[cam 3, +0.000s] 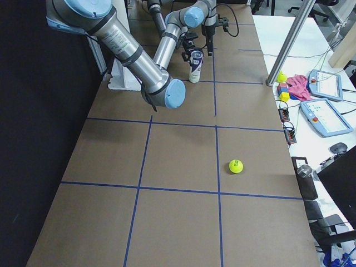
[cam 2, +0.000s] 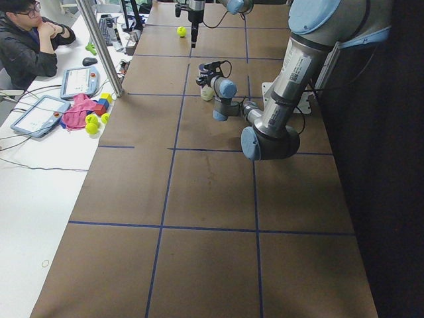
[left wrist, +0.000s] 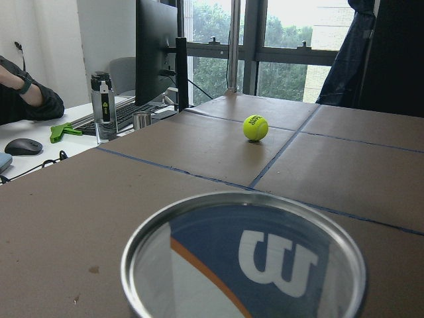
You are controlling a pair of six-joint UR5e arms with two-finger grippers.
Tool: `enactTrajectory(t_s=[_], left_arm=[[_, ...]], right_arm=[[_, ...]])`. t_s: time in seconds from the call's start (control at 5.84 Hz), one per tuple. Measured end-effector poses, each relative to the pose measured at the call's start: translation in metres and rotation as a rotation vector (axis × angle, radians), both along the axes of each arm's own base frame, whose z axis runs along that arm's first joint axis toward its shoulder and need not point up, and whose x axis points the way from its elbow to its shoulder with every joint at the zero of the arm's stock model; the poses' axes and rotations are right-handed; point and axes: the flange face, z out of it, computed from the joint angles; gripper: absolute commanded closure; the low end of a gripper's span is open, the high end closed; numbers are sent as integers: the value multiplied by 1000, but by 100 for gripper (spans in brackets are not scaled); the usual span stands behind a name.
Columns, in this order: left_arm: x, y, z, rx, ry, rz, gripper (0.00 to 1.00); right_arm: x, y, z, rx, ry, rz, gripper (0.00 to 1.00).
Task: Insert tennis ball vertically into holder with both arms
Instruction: 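Release the ball into the can and lift the right gripper away, then move the right gripper to the second yellow tennis ball and grasp it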
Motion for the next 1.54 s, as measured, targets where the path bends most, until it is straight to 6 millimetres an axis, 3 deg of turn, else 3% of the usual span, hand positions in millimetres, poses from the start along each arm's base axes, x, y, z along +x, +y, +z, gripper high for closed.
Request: enactTrajectory(t_s=[0.34,0.68,0.86,1.2,1.37,1.54], left_arm=[[0,0,1,0,-1,0,15],[-1,1,2,0,1,0,15],[-1,1,2,1,2,1,15],[-1,1,2,1,3,1,15],[-1,1,2,1,3,1,15],[-1,1,2,1,2,1,15]], right_arm=[[83,-50,85,81,81,-73,0],[180,-80,194,185,117,-187,0],[219,-91,256,233,134,-252,0],[260,-117,387,330,105,-310,0],[266,-124,450,364,101,-318,0],[268,-124,494,369,103,-324,0]])
